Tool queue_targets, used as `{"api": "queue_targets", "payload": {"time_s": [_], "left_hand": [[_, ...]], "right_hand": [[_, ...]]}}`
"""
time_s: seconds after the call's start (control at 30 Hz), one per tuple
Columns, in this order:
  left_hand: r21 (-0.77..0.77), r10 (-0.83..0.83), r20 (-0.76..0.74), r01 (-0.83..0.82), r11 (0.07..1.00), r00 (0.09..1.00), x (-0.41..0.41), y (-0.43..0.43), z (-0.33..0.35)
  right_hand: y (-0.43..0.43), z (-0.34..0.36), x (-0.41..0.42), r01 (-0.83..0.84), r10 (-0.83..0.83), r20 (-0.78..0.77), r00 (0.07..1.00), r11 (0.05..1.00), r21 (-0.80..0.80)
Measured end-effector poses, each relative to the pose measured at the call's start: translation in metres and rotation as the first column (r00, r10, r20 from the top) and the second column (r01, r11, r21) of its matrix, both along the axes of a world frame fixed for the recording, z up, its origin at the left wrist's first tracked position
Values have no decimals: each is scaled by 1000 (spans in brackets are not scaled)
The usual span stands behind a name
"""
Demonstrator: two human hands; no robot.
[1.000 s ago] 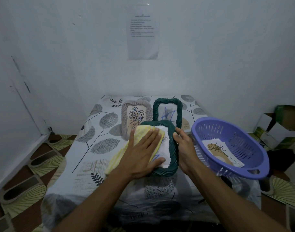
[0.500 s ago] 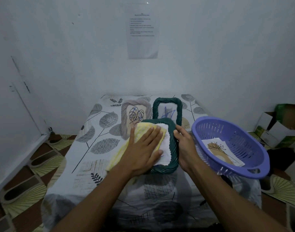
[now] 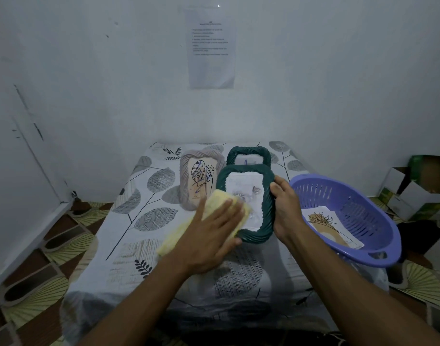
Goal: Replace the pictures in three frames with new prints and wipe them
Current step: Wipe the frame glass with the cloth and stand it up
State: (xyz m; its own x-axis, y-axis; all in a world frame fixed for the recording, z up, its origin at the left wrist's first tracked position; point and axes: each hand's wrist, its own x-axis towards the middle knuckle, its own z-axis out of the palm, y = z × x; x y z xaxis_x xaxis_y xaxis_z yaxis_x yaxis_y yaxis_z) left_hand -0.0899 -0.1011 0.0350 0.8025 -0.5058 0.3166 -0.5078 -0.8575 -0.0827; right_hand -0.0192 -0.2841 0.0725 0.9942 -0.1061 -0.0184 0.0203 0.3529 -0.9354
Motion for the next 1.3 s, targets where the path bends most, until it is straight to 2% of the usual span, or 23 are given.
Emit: {"api": "queue_targets", "payload": {"time_s": [0.07,0.2,0.27,0.43,0.53,0.63,0.8,0.87,0.97,1.07,1.2,1.3], "left_hand": [[37,-72,4,72,997,997,-9,1,-6],[-24,133,66,-132,991,989,0,10,-4],[-50,162,46,-160,986,986,6,9,4],[22,-116,-5,116,993,993,-4,-3,-2],[-17,-37,20,37,999,999,-8,5,-11],[-58,43,39,-41,998,998,-3,3,-4],[-19,-147,24,147,989,989,-1,-4,2],[-1,-113,65,114,994,991,-2,6,-1],[0,75,140,-76,997,987,1,17,2],[-12,186,124,-186,982,975,7,19,7],[-86,197,105,-188,978,975,17,22,16],[-87,63,92,-55,995,994,11,24,16]], "right_hand": [[-4,4,2,4,-4,17,1000,1000,-17],[1,-2,-4,-44,45,13,999,998,-35],[8,-6,-7,-80,80,-15,997,996,-29],[4,1,-3,-43,43,-20,999,999,1],[1,4,-2,-20,20,1,1000,999,43],[7,0,-5,-53,53,-7,999,998,17],[6,2,-5,-48,48,-11,999,999,26],[-1,6,-2,-26,26,-1,1000,998,54],[-2,4,-3,-39,40,-6,999,998,53],[5,-2,-6,-78,79,-15,997,996,50],[13,-2,-11,-115,117,-38,992,992,48],[7,10,-8,-65,66,-15,998,997,44]]}}
